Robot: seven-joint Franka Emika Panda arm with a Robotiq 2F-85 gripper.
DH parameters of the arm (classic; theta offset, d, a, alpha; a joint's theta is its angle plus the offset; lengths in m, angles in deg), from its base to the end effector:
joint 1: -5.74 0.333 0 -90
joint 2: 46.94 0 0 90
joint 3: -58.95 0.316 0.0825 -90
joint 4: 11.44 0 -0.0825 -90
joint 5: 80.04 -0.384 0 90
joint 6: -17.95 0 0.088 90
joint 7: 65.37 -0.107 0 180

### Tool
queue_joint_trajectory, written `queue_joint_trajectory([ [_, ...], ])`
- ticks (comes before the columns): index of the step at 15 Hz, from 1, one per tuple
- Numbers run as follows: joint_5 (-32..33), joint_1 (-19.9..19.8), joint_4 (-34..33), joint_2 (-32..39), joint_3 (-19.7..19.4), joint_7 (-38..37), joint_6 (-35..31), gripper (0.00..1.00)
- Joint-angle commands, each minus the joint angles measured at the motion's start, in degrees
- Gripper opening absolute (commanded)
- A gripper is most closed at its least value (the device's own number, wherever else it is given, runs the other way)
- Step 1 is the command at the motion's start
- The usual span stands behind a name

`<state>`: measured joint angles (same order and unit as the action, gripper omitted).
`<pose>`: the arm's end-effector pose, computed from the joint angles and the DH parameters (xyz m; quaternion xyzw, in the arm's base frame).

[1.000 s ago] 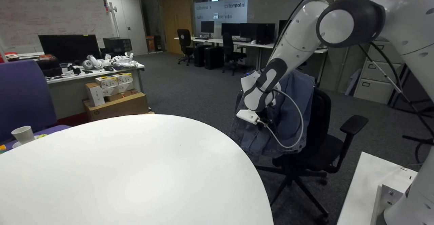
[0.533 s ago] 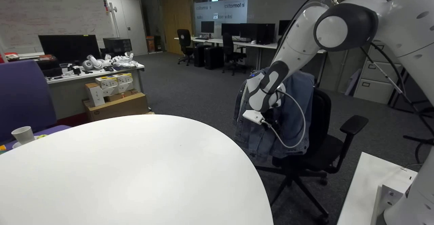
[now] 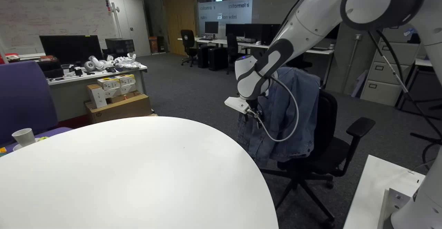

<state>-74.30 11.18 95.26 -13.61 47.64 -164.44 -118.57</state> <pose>0.6323 -0.0597 0.2048 0.6467 -0.7572 0.0454 0.0797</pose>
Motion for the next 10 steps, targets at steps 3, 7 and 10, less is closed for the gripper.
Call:
queue_joint_trajectory([
  [3,-5.03,1.07,8.84,-17.15,6.68,3.24,2.15,1.00],
  [7,-6.02,1.46,16.49,-27.50,9.76,2.83,5.64,1.00],
  [10,-4.30,0.22,24.70,-36.79,10.44,3.91,5.35,1.00],
])
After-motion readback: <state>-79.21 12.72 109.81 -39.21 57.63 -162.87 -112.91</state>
